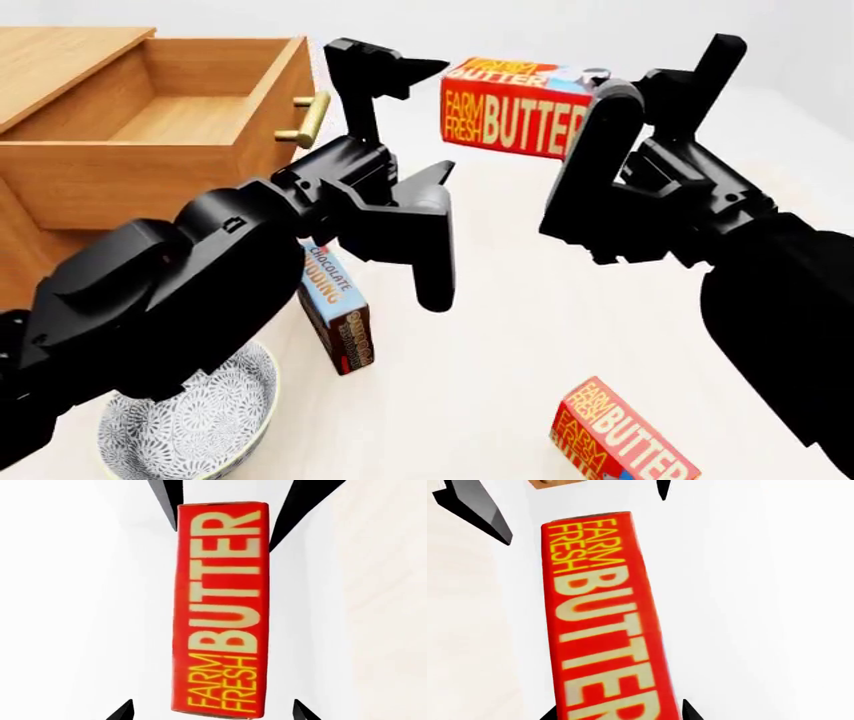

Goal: Put the butter at the front in the top drawer of the cabinet and close it.

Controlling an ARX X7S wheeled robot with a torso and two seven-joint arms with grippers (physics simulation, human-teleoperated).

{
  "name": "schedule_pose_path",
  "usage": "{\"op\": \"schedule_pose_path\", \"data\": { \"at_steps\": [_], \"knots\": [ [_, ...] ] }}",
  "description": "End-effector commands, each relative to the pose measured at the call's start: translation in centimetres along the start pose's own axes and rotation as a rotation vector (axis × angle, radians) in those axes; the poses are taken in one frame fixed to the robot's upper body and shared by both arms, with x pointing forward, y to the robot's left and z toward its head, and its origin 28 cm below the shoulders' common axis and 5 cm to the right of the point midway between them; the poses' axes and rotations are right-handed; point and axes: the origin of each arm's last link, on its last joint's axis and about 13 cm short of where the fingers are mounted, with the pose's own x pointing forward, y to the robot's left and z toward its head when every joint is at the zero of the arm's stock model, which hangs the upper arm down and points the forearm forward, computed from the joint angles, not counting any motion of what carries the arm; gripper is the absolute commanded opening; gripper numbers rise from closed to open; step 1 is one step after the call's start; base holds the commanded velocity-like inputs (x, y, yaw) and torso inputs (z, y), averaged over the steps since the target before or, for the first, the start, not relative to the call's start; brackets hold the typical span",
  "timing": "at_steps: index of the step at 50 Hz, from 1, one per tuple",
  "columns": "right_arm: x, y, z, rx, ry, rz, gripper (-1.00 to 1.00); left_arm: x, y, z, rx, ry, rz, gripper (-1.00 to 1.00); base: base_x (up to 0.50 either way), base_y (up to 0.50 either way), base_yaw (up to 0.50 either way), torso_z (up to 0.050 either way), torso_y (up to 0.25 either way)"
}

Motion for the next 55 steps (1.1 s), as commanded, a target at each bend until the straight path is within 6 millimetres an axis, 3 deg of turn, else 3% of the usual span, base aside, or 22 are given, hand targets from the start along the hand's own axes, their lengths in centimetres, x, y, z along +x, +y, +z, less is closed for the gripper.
{"op": "schedule_pose_path", "data": {
  "at_steps": [1, 36, 55],
  "knots": [
    [-0.1, -1.9, 0.7, -0.065, -0.034, -0.143, -1.0, 0.1, -0.3, 0.1, -0.008, -0.005, -0.012, 1.0, 0.0, 0.0, 0.0, 0.0, 0.0],
    [-2.3, -1.8, 2.0, -0.051, -0.08, -0.131, -1.0, -0.2, -0.3, -0.2, -0.017, 0.001, -0.009, 1.0, 0.0, 0.0, 0.0, 0.0, 0.001],
    [-2.0, -2.0, 2.7, -0.012, -0.117, -0.117, -1.0, -0.7, -0.1, 0.7, -0.04, -0.132, 0.059, 1.0, 0.0, 0.0, 0.0, 0.001, 0.002]
  ]
}}
